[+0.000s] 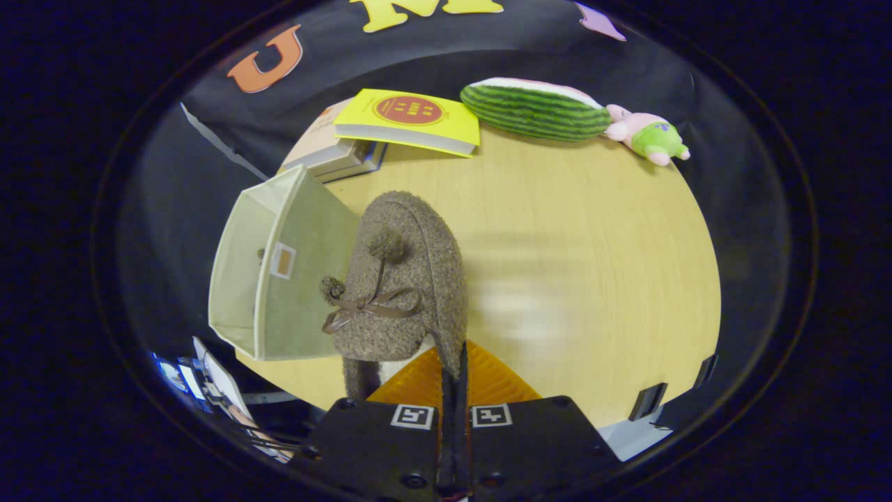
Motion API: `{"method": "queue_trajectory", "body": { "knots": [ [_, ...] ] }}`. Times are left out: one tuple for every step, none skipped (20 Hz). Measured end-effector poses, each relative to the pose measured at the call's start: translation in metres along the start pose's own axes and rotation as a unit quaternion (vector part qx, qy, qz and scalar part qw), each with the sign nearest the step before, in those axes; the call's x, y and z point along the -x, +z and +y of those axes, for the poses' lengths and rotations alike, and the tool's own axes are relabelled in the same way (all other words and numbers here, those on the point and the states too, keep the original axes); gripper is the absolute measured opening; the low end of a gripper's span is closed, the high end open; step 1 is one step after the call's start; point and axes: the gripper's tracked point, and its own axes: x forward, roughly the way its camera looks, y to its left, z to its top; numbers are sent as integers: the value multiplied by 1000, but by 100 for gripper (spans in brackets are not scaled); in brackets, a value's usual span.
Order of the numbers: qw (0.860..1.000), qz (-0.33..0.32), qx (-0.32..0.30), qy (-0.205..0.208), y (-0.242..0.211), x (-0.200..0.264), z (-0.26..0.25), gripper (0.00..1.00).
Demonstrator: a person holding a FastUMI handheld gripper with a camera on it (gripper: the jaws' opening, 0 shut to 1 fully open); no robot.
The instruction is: Open the storage box then place both shoes into the box .Put the left shoe in first, then the right shoe, with the right side of both shoes facing outward in a uniform manner.
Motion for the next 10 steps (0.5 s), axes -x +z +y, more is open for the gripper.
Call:
{"method": "queue_trajectory", "body": {
  "knots": [
    [1000, -4, 7, 3, 2, 5, 12, 6],
    [1000, -10, 15, 3, 3, 11, 22, 6],
    [1000, -16, 20, 3, 6, 15, 33, 7],
    [1000, -20, 23, 6, 7, 18, 45, 6],
    [1000, -21, 20, 12, 9, 21, 58, 6],
    [999, -23, 13, 23, 11, 24, 71, 7],
    [999, -24, 9, 32, 15, 28, 85, 6],
    [999, -31, 5, 38, 21, 31, 96, 6],
    [998, -42, 3, 37, 29, 33, 105, 6],
    [998, -53, 2, 34, 35, 34, 114, 6]
  ]
}}
